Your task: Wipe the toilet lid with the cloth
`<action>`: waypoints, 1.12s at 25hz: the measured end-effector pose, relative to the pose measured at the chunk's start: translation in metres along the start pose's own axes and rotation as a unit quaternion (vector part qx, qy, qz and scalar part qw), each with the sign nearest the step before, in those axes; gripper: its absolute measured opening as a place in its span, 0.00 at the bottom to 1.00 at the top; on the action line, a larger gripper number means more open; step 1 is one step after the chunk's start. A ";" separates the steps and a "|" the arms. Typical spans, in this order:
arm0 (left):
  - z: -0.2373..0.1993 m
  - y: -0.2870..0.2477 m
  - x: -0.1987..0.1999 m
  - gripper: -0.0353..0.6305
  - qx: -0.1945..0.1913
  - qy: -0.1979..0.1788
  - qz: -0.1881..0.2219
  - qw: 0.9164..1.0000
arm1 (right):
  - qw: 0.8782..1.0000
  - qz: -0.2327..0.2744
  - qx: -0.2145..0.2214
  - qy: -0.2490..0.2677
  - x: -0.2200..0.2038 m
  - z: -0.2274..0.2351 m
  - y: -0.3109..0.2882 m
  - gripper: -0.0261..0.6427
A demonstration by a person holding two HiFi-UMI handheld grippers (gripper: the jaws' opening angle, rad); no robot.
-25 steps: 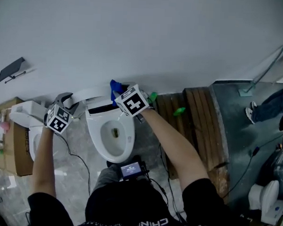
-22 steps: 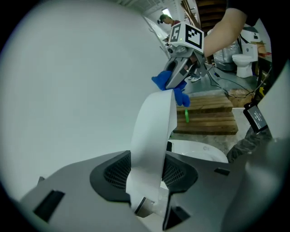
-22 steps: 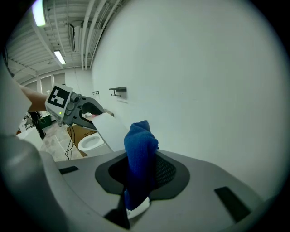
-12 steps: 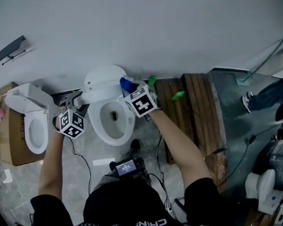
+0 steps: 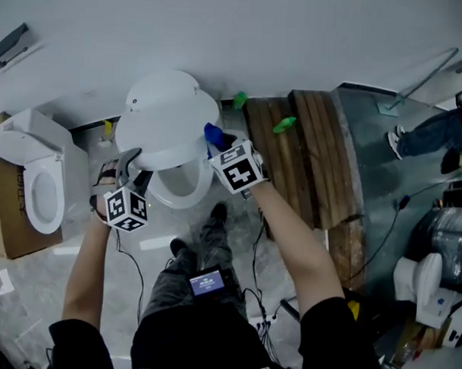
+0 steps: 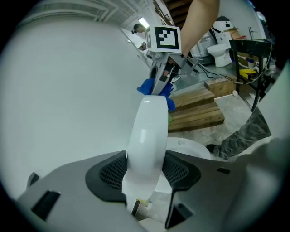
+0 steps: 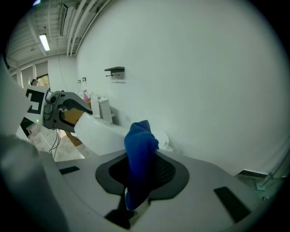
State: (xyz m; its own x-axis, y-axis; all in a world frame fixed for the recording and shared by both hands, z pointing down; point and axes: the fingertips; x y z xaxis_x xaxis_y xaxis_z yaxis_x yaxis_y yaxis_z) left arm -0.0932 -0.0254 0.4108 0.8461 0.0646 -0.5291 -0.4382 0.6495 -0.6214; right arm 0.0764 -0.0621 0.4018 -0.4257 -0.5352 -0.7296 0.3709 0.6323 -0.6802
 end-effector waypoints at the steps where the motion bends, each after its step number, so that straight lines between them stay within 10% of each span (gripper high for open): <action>1: 0.010 -0.001 -0.003 0.40 0.003 -0.002 0.002 1.000 | 1.000 -0.002 0.003 0.001 -0.010 -0.003 -0.001 0.17; 12: 0.106 -0.022 -0.029 0.43 0.041 -0.034 -0.023 0.998 | 0.997 0.017 0.062 0.032 -0.105 -0.028 -0.015 0.17; 28: 0.248 -0.087 -0.100 0.52 -0.024 -0.063 -0.042 0.997 | 0.994 -0.011 0.109 0.028 -0.253 -0.064 -0.077 0.17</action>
State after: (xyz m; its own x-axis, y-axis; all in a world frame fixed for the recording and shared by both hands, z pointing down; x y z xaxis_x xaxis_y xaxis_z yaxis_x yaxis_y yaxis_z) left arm -0.0642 0.0993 0.6607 0.9102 0.1076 -0.4000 -0.3759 0.6205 -0.6883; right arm 0.1029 0.0601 0.6436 -0.4795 -0.5115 -0.7131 0.5274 0.4814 -0.7000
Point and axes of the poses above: the fingertips, and each gripper's own axes: y backward along the fingers, z to its right, x out of its top, and after that the axes turned 2 degrees about z, right-handed
